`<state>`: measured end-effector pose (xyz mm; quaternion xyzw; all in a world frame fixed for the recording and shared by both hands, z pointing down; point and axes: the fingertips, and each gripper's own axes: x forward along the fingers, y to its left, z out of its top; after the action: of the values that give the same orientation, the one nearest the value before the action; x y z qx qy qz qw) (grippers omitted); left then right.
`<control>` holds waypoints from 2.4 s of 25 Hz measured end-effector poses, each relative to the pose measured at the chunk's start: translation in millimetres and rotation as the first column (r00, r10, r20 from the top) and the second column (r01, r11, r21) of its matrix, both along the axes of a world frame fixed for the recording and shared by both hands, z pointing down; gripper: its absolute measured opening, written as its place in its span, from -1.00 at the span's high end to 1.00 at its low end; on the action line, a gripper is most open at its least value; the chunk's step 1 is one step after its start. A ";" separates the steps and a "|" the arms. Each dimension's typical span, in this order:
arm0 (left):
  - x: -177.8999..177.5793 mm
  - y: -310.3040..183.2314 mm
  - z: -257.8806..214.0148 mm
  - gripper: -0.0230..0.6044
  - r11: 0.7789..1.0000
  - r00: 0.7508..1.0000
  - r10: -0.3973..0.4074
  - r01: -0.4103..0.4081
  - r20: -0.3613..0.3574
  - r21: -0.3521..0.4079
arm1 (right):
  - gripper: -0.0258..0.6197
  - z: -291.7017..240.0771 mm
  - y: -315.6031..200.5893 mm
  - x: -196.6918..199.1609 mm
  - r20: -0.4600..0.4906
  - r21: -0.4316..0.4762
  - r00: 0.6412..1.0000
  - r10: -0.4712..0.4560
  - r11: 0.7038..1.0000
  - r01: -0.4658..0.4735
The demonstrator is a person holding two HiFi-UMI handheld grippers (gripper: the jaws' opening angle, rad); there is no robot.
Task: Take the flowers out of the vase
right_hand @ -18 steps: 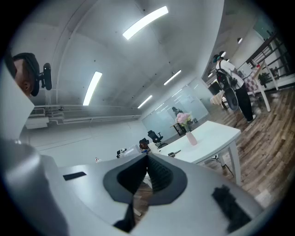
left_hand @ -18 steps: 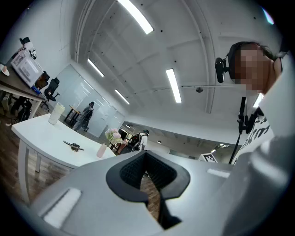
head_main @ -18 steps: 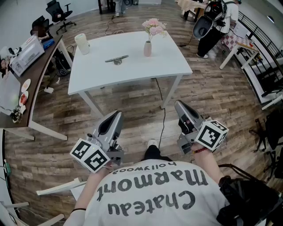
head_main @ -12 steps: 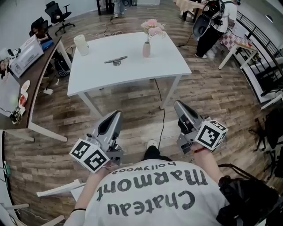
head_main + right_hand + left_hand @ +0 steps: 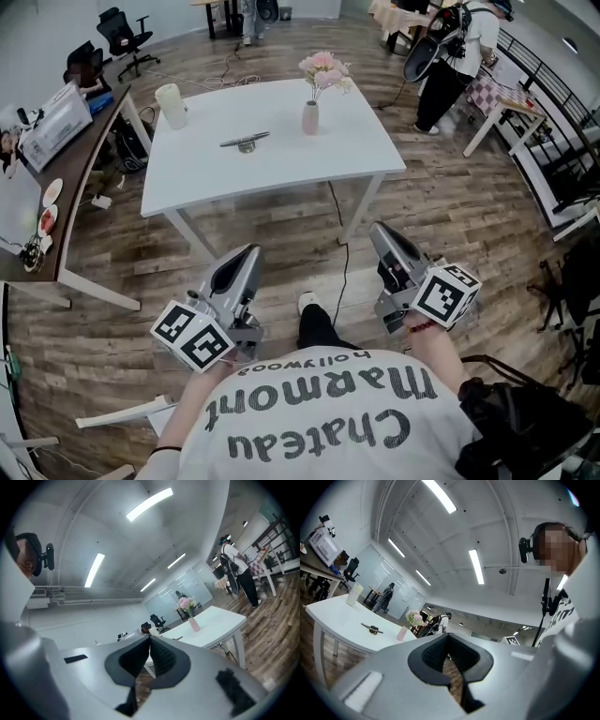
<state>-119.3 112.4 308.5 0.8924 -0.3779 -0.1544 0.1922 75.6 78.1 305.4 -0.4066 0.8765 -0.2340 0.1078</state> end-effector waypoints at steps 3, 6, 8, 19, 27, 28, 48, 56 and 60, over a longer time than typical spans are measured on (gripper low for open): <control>3.7 -15.9 3.6 0.91 1.000 1.000 -0.001 0.001 0.012 -0.005 | 0.87 3.4 -20.6 2.0 0.014 0.004 1.000 0.002 1.000 -0.002; 5.7 -37.9 3.6 0.91 1.000 1.000 -0.012 0.012 0.023 -0.008 | 0.87 6.3 -45.6 -0.3 -0.002 0.012 1.000 -0.015 1.000 0.015; 5.0 -55.1 1.0 0.91 1.000 0.999 -0.022 0.023 0.030 -0.004 | 0.87 7.8 -65.8 -0.9 -0.010 0.014 1.000 -0.020 1.000 0.020; 8.1 -167.9 3.7 0.91 0.996 0.996 -0.084 0.085 0.031 -0.036 | 0.87 6.7 -187.1 2.7 -0.004 0.017 0.996 -0.094 0.995 0.094; 22.0 -241.0 12.4 0.91 0.992 0.993 -0.111 0.113 0.029 -0.062 | 0.87 19.4 -266.7 9.3 -0.008 -0.010 0.990 -0.139 0.990 0.139; 23.2 -248.9 14.0 0.91 0.991 0.993 -0.115 0.117 0.028 -0.065 | 0.87 21.3 -274.7 9.3 -0.010 -0.013 0.989 -0.147 0.989 0.147; 38.1 -338.2 39.3 0.91 0.980 0.984 -0.171 0.175 0.045 -0.097 | 0.87 53.7 -366.8 -2.9 -0.017 0.003 0.977 -0.214 0.977 0.214; 37.9 -343.3 51.9 0.91 0.980 0.988 -0.144 0.150 0.056 -0.128 | 0.87 66.6 -389.6 -7.8 -0.022 -0.007 0.981 -0.192 0.981 0.191; 39.8 -357.1 56.9 0.91 0.983 0.991 -0.120 0.126 0.051 -0.136 | 0.87 68.9 -405.5 -13.6 -0.025 -0.006 0.983 -0.184 0.983 0.184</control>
<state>-79.4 -244.7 365.4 0.8549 -0.4461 -0.1201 0.2360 62.0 -327.4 374.3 -0.3270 0.9112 -0.2395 0.0738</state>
